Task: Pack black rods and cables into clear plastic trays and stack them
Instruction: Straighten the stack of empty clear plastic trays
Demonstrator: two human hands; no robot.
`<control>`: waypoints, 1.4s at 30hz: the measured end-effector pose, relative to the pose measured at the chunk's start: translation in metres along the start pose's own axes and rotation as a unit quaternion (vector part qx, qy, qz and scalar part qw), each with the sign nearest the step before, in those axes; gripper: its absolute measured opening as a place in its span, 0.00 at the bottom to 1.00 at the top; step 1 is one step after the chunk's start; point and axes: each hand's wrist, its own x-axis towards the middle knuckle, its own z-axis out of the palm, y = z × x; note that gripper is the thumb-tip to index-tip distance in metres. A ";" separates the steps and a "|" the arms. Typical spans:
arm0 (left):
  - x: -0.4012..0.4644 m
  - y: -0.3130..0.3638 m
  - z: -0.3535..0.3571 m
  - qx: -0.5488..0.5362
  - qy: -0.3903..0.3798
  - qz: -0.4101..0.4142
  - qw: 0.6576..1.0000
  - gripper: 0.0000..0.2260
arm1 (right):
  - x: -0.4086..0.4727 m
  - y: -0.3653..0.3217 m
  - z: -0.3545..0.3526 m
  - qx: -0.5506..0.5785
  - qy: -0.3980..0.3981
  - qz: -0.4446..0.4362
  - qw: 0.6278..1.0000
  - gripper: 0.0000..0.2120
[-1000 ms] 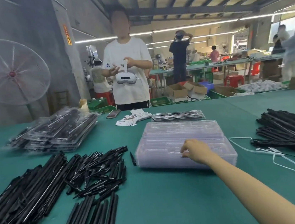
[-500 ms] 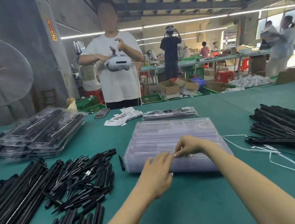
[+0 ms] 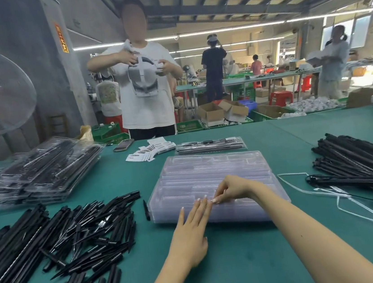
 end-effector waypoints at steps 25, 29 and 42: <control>-0.005 0.033 0.017 -0.354 0.230 -0.216 0.880 0.19 | -0.006 -0.013 0.011 -0.236 0.047 -0.101 0.965 0.09; 0.018 0.043 -0.005 -0.617 0.211 -0.348 0.674 0.04 | -0.008 -0.016 0.010 -0.260 0.043 -0.096 0.960 0.09; 0.048 0.042 -0.020 -0.566 0.152 -0.300 0.753 0.09 | -0.028 -0.015 0.016 -0.538 0.170 -0.197 0.802 0.13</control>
